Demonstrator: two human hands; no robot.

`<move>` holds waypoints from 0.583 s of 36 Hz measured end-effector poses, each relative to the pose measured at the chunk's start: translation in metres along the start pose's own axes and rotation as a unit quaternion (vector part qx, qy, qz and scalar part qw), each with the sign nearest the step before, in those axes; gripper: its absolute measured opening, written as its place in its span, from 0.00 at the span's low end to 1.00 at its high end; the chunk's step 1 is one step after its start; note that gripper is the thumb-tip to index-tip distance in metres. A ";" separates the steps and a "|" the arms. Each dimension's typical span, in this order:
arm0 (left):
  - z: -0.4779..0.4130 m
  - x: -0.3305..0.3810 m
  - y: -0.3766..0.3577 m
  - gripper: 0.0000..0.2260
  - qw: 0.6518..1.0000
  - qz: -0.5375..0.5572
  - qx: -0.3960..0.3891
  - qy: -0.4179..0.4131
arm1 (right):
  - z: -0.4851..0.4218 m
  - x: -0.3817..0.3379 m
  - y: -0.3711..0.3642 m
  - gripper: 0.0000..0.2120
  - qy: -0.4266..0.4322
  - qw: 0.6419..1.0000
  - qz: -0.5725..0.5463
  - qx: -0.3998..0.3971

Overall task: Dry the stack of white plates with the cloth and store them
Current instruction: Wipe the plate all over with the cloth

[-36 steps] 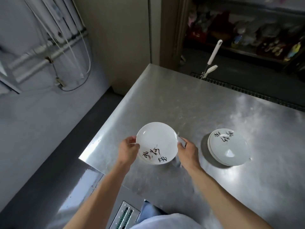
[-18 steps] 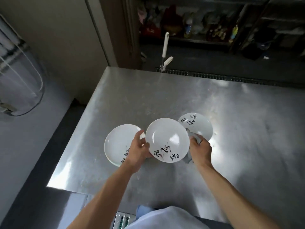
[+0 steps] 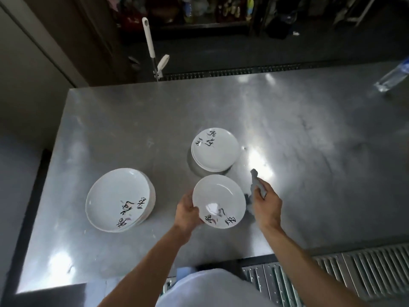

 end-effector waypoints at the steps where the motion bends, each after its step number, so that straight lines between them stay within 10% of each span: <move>1: -0.001 -0.004 -0.001 0.26 1.000 -0.001 0.000 0.011 | 0.002 0.000 -0.001 0.16 0.026 1.000 -0.005 -0.008; 8: -0.009 -0.023 -0.002 0.26 0.998 -0.024 0.025 0.045 | 0.020 0.007 -0.041 0.23 0.064 0.982 0.081 -0.158; 13: -0.017 -0.028 0.001 0.25 0.998 -0.030 0.021 0.055 | 0.033 0.021 -0.091 0.24 0.128 0.857 0.398 -0.303; 17: -0.024 -0.031 0.010 0.22 0.998 -0.014 0.012 0.055 | 0.058 0.041 -0.111 0.24 0.116 0.819 0.278 -0.488; 21: -0.029 -0.042 0.026 0.25 0.996 0.030 0.022 0.075 | 0.054 0.055 -0.091 0.19 0.189 0.792 0.275 -0.511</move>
Point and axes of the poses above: each hand's wrist, its own z-axis away from the middle knuckle, its own y-axis out of the back of the hand, x = y × z, the point moved 4 cm from there along -z, towards the middle knuckle, and after that the axes turned 15 degrees about -z, right-handed, at the moved point
